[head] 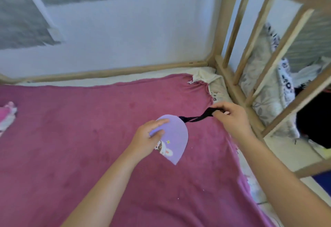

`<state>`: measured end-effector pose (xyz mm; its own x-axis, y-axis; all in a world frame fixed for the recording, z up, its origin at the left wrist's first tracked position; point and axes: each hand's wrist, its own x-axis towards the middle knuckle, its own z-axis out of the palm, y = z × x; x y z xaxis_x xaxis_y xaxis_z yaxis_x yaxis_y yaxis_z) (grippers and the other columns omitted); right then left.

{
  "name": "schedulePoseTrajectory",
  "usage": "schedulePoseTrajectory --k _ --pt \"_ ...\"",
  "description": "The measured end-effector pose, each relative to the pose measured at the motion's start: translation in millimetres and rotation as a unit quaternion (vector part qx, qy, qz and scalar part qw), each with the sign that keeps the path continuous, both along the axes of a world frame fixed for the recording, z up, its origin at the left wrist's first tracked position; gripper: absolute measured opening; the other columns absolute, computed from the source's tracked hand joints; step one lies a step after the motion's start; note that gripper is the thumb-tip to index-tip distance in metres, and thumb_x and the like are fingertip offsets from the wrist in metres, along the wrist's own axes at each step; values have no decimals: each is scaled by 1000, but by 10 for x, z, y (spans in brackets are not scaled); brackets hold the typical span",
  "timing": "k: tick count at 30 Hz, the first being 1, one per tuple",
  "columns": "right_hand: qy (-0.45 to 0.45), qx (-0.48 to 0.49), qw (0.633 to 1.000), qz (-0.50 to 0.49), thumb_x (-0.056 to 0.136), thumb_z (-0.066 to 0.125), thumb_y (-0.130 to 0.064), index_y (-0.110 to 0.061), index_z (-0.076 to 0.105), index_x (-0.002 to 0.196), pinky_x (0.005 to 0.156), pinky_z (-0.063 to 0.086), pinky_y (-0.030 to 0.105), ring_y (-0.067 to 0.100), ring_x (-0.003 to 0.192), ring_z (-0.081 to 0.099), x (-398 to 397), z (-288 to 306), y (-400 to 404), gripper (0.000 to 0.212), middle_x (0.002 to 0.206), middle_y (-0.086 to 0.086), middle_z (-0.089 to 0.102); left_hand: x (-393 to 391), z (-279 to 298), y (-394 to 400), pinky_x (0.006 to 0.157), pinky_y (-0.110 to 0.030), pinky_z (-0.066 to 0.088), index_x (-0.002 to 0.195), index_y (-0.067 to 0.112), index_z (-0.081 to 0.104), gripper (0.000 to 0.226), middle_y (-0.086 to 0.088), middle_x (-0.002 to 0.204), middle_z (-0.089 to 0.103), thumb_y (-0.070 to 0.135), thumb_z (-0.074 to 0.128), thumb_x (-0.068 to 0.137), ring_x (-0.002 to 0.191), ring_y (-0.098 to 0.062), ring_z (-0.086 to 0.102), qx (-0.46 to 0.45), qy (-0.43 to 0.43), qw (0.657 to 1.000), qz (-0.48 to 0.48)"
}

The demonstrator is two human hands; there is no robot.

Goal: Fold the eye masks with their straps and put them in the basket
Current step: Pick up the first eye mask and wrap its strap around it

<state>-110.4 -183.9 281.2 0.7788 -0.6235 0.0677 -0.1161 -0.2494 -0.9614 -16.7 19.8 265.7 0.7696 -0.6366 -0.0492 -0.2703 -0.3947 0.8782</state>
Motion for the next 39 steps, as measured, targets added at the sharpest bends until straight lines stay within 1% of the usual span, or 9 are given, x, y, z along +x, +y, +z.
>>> schedulePoseTrajectory --k 9,15,19,22,25,28,32,36,39 --pt "-102 138 969 179 67 58 9 -12 52 70 47 45 13 10 40 54 -803 675 333 22 37 -1 61 -494 621 618 75 10 29 129 18 45 46 10 119 47 -4 45 89 113 -4 41 -20 -86 996 18" --pt "-322 367 802 345 68 63 -4 -17 64 92 72 56 23 16 71 66 -1049 1038 646 27 73 1 72 -825 769 713 71 12 29 129 20 45 47 4 104 50 -2 46 88 99 -10 44 -20 -140 990 11" --pt "-186 -19 981 50 80 31 22 -11 50 117 88 49 17 21 117 54 -982 1193 766 53 119 8 59 -1074 930 741 70 12 32 127 18 47 45 7 99 53 -4 47 87 88 0 50 -83 -143 986 27" --pt "89 -253 962 45 86 49 -3 -6 49 122 73 48 12 18 87 67 -959 1117 729 36 112 17 64 -1201 1041 765 63 7 36 124 18 50 44 1 91 58 -6 48 86 65 13 54 -141 -162 973 78" --pt "184 -200 958 89 84 56 -17 -6 61 96 30 34 10 0 28 49 -986 964 820 16 59 5 65 -1271 1053 798 65 7 36 124 16 50 45 -13 103 66 -7 50 85 79 -4 56 -162 -189 963 100" --pt "196 -31 972 124 89 49 -20 -9 53 69 24 22 14 5 28 51 -1044 896 997 24 59 5 63 -1316 1031 806 58 2 38 124 35 35 58 -4 75 56 -5 51 84 53 5 46 -162 -205 961 90" --pt "138 210 948 195 91 45 -33 -8 54 69 23 17 12 6 25 48 -1118 897 1185 34 45 1 67 -1284 1019 788 73 -7 45 86 43 60 52 22 85 65 -8 53 79 81 20 56 -175 -178 968 23" --pt "84 214 958 170 87 55 -20 -9 55 59 33 28 15 7 30 49 -1143 884 1259 30 35 -3 57 -1288 963 786 89 0 37 58 48 62 69 34 91 65 -18 52 73 110 23 42 -148 -138 979 -26" --pt "22 186 977 101 84 58 -8 -9 51 57 35 30 15 13 41 42 -1148 864 1231 28 47 2 50 -1319 907 774 106 -15 29 91 52 56 75 17 133 43 -21 44 77 130 5 30 -110 -117 987 10"
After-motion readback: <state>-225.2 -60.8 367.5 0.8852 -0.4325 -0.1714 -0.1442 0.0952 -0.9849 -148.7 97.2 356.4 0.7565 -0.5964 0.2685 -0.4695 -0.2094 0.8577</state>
